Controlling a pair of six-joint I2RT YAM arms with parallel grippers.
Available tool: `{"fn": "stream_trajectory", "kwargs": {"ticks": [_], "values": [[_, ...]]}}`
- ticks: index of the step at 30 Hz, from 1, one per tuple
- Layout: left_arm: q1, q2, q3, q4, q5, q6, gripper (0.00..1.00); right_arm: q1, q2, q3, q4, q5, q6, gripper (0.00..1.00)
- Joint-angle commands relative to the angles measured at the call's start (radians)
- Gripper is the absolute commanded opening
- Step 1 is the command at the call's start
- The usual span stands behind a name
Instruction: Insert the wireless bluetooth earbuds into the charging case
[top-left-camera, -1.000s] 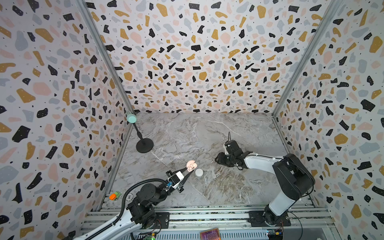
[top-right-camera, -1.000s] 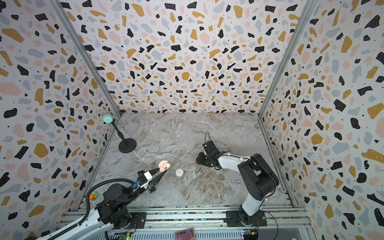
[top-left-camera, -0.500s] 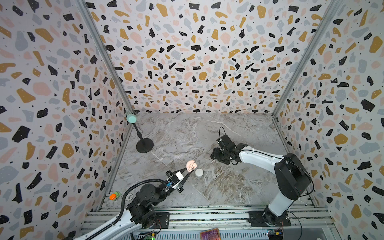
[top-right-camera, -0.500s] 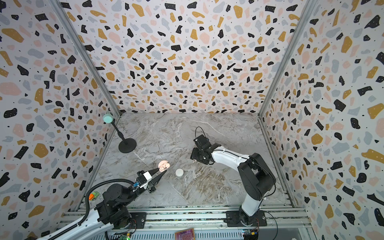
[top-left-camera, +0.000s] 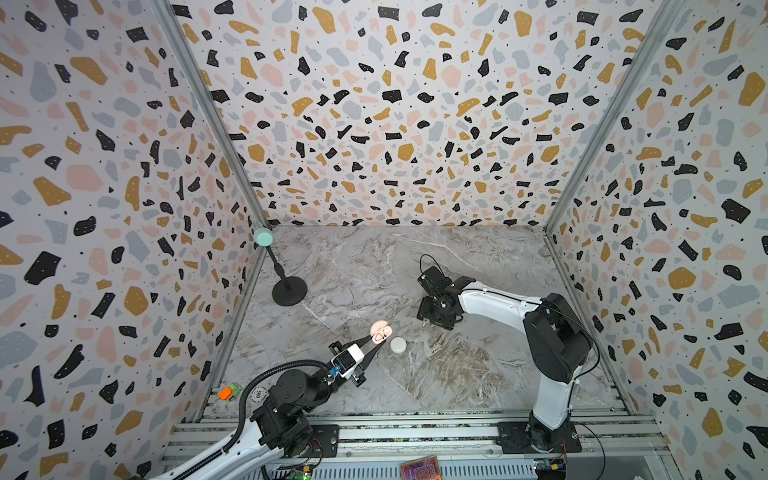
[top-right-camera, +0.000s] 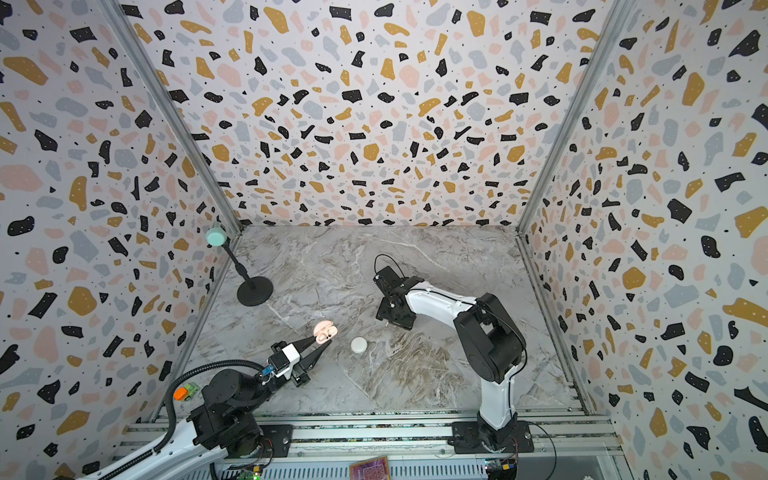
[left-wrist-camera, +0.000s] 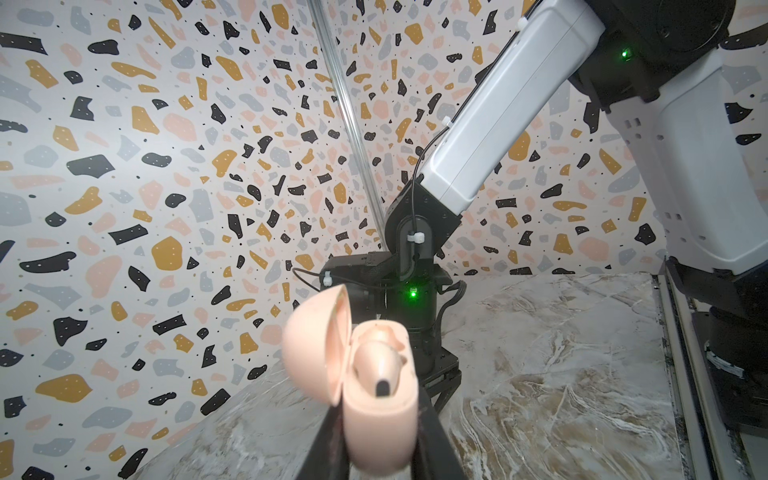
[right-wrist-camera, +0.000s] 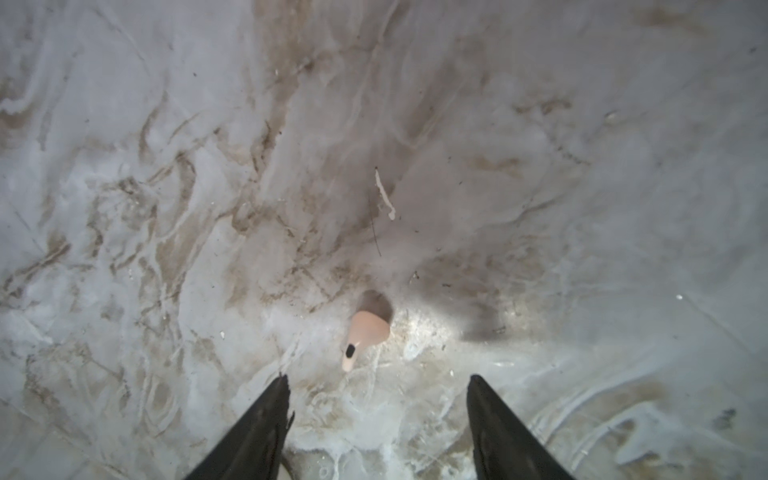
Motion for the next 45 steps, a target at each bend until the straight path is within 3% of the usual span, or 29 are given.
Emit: {"fn": "stream_trajectory", "kwargs": {"ticks": [1, 11, 32, 45], "values": [[0.001, -0.013, -0.005, 0.051, 0.011, -0.006, 0.0, 0.003, 0.012, 0.039, -0.069, 0.019, 0.018, 0.68], [0.0, -0.016, -0.005, 0.046, 0.009, -0.005, 0.0, 0.014, 0.08, 0.115, -0.1, 0.027, 0.007, 0.64], [-0.001, -0.021, -0.008, 0.042, 0.006, -0.003, 0.0, 0.02, 0.146, 0.155, -0.126, 0.046, -0.005, 0.39], [-0.001, -0.017, -0.008, 0.041, 0.004, -0.002, 0.0, 0.025, 0.158, 0.148, -0.115, 0.04, -0.009, 0.31]]}}
